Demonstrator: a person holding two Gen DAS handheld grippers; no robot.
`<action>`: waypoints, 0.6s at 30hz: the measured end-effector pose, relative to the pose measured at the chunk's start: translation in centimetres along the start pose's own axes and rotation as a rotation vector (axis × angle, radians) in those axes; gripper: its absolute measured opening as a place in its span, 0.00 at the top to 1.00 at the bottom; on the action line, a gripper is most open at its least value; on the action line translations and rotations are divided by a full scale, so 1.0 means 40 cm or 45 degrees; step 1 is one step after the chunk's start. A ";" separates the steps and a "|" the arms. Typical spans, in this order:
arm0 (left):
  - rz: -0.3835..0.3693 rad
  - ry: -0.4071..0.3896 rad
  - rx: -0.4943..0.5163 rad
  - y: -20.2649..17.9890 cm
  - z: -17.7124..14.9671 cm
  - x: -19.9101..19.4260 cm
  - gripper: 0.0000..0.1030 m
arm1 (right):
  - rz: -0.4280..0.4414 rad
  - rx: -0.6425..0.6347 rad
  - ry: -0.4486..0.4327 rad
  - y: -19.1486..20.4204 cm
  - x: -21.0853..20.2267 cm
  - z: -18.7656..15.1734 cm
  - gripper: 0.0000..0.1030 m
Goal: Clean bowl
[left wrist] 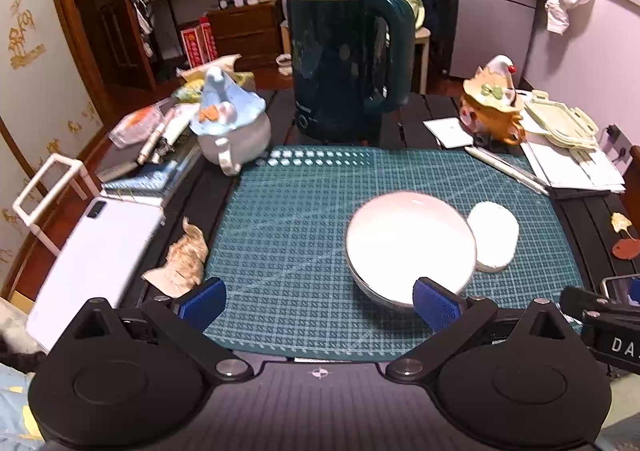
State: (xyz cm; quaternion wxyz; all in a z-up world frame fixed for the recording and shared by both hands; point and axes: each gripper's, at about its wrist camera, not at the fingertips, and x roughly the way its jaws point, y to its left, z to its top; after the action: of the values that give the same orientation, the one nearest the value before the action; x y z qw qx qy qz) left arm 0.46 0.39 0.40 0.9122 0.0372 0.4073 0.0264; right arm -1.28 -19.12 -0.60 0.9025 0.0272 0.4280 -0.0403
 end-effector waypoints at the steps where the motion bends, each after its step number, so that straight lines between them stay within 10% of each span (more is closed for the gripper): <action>1: -0.002 0.001 0.000 0.000 0.000 0.000 0.02 | 0.001 0.002 0.000 -0.001 0.000 0.000 0.19; 18: -0.009 0.005 0.006 0.003 0.004 0.001 0.02 | 0.009 0.013 0.006 -0.003 0.006 0.002 0.19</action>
State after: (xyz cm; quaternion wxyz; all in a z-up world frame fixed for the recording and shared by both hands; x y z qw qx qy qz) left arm 0.62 0.50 0.48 0.9113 0.0379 0.4093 0.0223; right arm -1.08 -19.28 -0.74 0.9015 0.0334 0.4297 -0.0390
